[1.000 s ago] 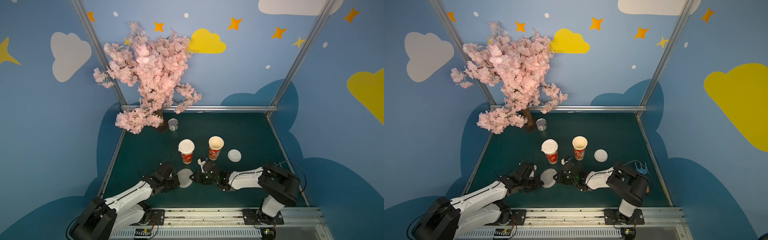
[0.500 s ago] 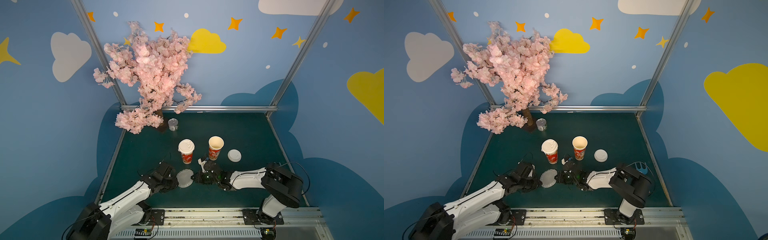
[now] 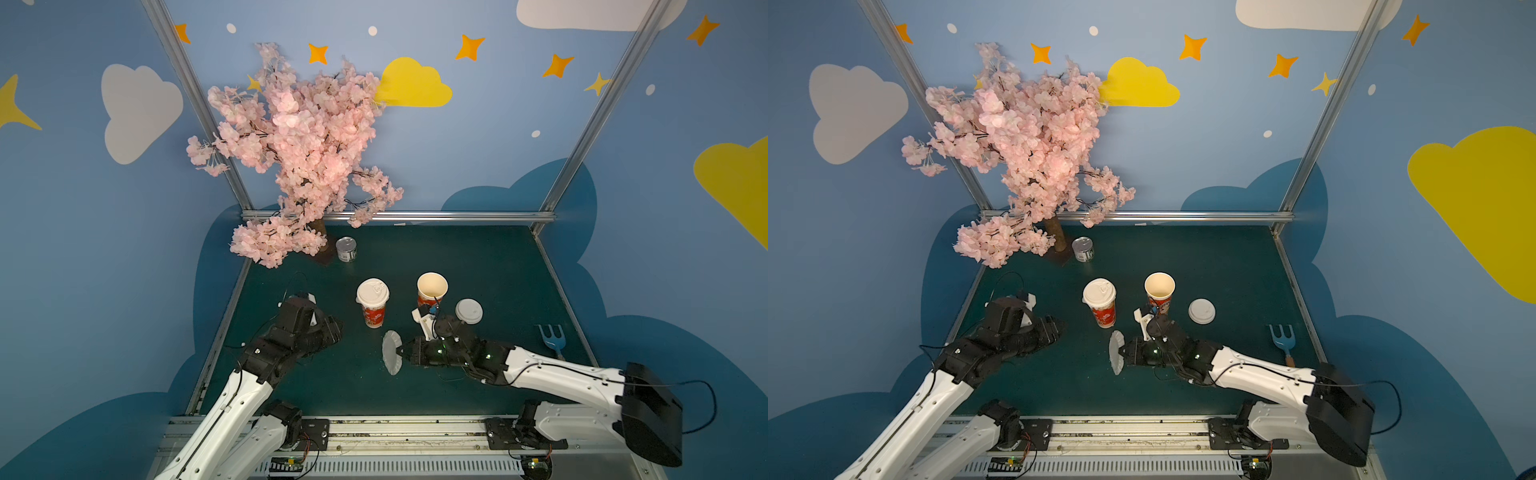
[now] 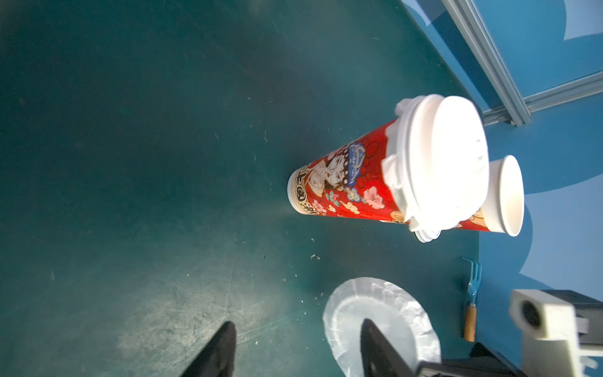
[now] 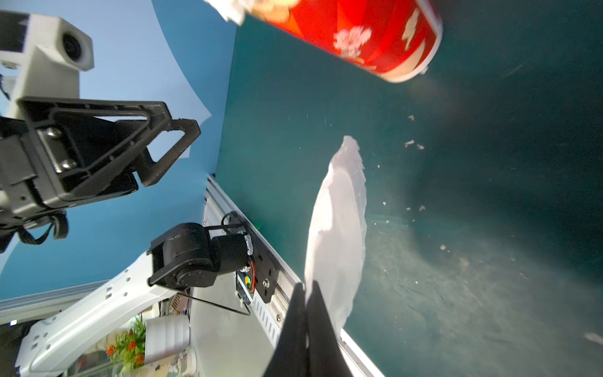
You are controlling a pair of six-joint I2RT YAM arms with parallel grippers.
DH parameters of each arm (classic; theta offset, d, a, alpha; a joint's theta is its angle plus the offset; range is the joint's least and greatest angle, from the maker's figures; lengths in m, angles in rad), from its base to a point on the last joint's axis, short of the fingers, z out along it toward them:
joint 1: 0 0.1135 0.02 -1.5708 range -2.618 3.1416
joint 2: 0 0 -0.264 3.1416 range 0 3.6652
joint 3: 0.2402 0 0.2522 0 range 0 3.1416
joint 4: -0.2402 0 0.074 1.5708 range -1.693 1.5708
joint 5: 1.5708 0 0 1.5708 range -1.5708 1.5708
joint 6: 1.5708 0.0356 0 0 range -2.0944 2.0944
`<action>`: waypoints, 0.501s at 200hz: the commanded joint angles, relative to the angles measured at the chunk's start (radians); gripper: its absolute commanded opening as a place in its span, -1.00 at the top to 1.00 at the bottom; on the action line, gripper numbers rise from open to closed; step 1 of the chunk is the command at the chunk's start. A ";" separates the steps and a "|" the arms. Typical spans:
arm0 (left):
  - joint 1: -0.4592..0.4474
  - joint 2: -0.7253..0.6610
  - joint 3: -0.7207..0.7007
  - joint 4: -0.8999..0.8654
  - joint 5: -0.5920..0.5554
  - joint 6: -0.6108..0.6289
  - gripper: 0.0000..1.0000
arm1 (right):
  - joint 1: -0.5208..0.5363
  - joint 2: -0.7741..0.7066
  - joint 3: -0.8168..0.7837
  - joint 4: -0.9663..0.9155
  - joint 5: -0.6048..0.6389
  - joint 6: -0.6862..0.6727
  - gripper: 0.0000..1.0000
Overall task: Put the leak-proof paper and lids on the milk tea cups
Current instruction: Pick up the leak-proof paper from the center of the board, then place the leak-proof paper at the cup.
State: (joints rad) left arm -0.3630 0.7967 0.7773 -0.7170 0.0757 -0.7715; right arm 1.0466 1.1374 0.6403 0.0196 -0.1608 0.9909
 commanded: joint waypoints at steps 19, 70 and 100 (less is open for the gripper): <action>0.010 0.127 0.179 -0.035 0.032 0.117 -0.61 | -0.076 -0.222 0.051 -0.221 0.142 -0.077 1.00; 0.011 0.260 0.322 0.028 0.080 0.153 -1.00 | -0.296 -0.200 0.228 -0.283 -0.041 -0.178 1.00; 0.010 0.312 0.358 0.076 0.112 0.152 -1.00 | -0.411 -0.115 0.300 -0.227 -0.168 -0.198 1.00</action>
State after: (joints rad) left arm -0.3557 1.0805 1.1023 -0.6861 0.1452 -0.6422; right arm 0.7021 0.9665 0.8883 -0.2180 -0.2016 0.8391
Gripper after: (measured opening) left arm 0.999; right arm 0.043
